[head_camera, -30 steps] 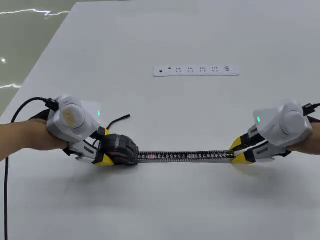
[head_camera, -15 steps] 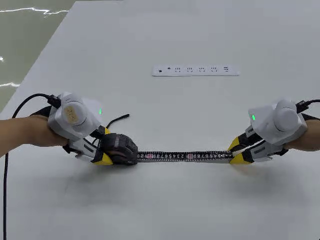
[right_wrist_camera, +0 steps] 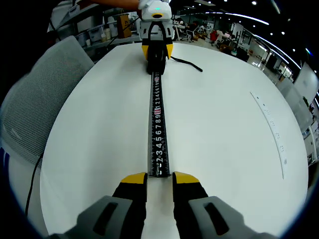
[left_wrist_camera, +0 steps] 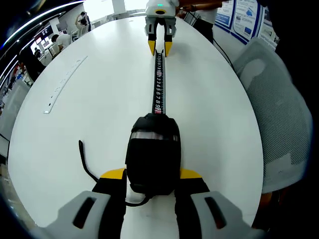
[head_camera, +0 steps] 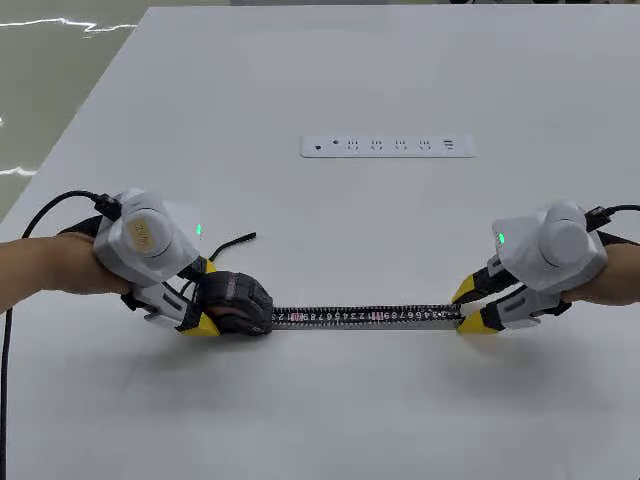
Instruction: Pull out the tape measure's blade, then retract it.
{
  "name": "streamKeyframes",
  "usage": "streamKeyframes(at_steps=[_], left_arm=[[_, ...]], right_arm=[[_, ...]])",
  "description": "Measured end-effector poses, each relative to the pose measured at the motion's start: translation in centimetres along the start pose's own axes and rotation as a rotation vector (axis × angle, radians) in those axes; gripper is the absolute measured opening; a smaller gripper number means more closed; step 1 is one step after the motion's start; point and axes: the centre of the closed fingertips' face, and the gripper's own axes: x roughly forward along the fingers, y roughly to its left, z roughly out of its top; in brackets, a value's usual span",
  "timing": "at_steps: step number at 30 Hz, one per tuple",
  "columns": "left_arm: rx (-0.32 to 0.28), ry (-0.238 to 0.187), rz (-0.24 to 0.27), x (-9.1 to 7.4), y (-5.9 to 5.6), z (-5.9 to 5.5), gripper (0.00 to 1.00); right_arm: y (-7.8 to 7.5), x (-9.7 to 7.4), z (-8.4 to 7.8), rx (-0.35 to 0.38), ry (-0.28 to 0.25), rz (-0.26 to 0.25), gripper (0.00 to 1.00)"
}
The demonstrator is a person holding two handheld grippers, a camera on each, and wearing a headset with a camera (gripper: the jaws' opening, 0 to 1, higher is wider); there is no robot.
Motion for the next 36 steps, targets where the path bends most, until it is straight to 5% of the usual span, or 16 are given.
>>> streamKeyframes(at_steps=[5,7,9,15,23,36], left_arm=[[-0.031,-0.021,0.01,-0.3,0.9,-1.1,0.34],[-0.057,-0.034,0.015,-0.9,0.0,-0.1,0.35],[-0.071,-0.042,0.02,-0.8,0.4,-0.7,0.38],[-0.124,-0.073,0.053,-1.7,-0.3,0.5,0.44],[-0.177,-0.104,0.089,-2.0,-0.2,-0.2,0.55],[-0.279,-0.153,0.116,-2.8,-3.0,0.5,0.63]], right_arm=[[0.3,-0.2,-0.2,0.009,0.009,-0.004,0.24],[0.7,-0.3,-0.2,0.018,0.014,-0.006,0.26],[0.7,-0.5,-0.1,0.026,0.01,-0.016,0.27],[0.9,-1.5,0.8,0.059,-0.014,-0.039,0.29],[1.2,-2.2,1.4,0.1,-0.036,-0.075,0.36],[2.5,-2.9,1.5,0.182,-0.077,-0.126,0.43]])
